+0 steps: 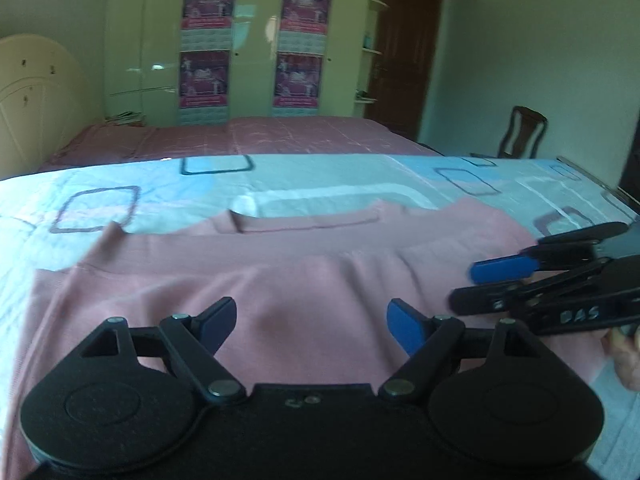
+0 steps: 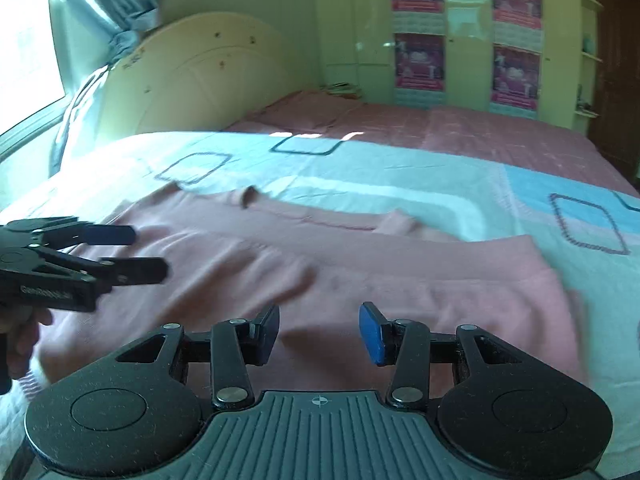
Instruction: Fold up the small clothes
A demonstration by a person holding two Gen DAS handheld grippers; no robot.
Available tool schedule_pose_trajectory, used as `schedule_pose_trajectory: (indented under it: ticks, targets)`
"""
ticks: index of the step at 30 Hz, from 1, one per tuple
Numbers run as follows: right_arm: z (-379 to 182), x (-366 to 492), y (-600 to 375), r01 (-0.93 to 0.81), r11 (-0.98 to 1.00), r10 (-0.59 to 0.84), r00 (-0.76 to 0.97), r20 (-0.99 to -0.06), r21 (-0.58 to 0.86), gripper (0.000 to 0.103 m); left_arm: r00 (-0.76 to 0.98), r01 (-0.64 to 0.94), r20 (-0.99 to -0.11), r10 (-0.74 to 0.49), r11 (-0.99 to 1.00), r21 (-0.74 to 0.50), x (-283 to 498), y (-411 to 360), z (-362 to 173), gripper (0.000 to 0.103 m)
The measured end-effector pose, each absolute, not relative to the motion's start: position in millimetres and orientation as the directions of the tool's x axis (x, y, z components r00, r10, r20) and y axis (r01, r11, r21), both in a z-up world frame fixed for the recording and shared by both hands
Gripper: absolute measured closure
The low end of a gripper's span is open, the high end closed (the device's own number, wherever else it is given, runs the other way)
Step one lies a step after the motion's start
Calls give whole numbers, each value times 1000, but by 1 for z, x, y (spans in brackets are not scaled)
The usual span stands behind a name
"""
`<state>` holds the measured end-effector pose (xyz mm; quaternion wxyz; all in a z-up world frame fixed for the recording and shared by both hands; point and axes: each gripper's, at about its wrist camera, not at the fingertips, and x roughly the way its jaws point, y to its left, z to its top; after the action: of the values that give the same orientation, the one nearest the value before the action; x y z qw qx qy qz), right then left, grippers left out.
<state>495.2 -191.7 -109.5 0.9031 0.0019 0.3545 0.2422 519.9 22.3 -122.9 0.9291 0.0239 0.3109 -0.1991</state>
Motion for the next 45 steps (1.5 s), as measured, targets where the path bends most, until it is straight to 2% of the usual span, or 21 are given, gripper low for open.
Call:
schedule_pose_trajectory:
  ticks: [3,6,11,14,17,18,21,25,27,29,33,36,39,41,45]
  targets:
    - [-121,488,-185,-440,882,432,618,-657,167,59,701,406,-623,-347,912,-51,512,11,-135,26]
    - [-123,483,-210,-386,906,398,633,-664,175,59,712,389,-629,-312,921,-17,503,30,-139,25]
    - [-129,469,-282,-179,977,206,666,-717,115,59,743,281,-627,-234,959,-24,486,87,-139,18]
    - [-129,456,-299,-161,981,191,666,-721,111,59,757,219,-627,-186,975,-25,478,116,-140,20]
    - [-120,448,-284,-161,986,144,680,-719,44,59,762,177,-628,-160,984,-36,473,124,-132,22]
    - [-114,443,-279,-173,983,163,693,-703,57,59,766,176,-623,-160,984,-37,470,119,-127,27]
    - [-100,425,-247,-236,966,243,713,-657,101,59,776,254,-586,-233,966,-48,454,88,-115,25]
    - [-110,412,-186,-349,927,344,645,-683,137,59,732,331,-613,-295,942,-58,446,38,-125,26]
    - [-122,407,-168,-344,932,315,614,-724,113,59,708,339,-645,-286,940,-44,442,22,-137,26]
    - [-128,395,-161,-337,938,289,643,-710,76,59,715,348,-648,-262,938,5,434,15,-144,25]
    - [-121,394,-181,-323,942,290,643,-709,92,59,738,323,-627,-250,946,3,422,38,-135,28]
    - [-112,392,-217,-221,973,203,695,-690,65,59,771,233,-612,-176,972,13,420,75,-129,30]
    - [-124,390,-260,-93,995,87,653,-752,34,59,761,140,-640,-105,990,4,421,113,-135,35]
    - [-129,384,-283,-69,993,114,657,-745,91,59,764,109,-637,-100,994,-26,416,134,-138,34]
    - [-122,378,-285,-73,995,103,663,-742,73,59,769,113,-633,-91,994,-6,410,137,-134,36]
